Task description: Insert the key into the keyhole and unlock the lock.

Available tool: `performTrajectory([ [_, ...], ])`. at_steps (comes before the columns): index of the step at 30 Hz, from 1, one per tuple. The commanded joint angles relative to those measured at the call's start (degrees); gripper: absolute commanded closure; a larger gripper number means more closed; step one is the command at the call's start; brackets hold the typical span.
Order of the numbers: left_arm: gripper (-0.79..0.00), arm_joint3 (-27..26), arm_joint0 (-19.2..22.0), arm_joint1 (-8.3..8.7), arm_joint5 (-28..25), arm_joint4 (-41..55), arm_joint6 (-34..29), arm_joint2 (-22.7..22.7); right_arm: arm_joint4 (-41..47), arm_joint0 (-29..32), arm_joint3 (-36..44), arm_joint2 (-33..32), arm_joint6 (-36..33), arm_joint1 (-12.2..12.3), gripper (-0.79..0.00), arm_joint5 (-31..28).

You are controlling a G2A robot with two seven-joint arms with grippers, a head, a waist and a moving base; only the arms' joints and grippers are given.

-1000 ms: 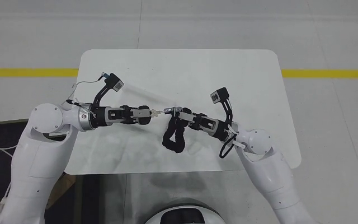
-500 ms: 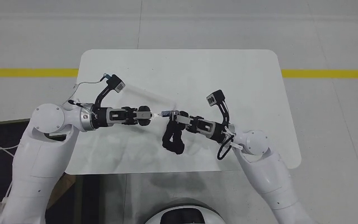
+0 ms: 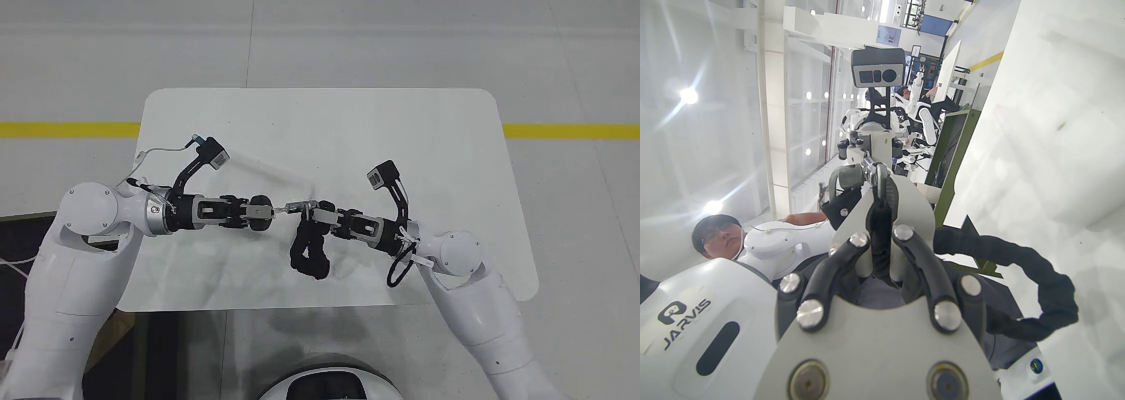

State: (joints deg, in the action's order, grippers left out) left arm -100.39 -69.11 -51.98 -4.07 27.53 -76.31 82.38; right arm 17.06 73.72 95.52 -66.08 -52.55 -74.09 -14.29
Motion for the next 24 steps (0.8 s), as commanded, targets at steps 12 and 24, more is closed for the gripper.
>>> performTrajectory([
  [12, 0.0, -15.2, -8.7, 0.43, -22.5, -39.6, 21.3, 3.5, -0.5, 2.4, 3.0, -2.1, 2.1, 0.5, 0.0, 0.7],
  [24, 0.0, -19.8, -14.7, -0.02, -37.8, -60.7, 39.0, 4.7, 0.0, 0.9, 2.0, -1.9, 2.3, 0.7, 0.0, 1.0],
])
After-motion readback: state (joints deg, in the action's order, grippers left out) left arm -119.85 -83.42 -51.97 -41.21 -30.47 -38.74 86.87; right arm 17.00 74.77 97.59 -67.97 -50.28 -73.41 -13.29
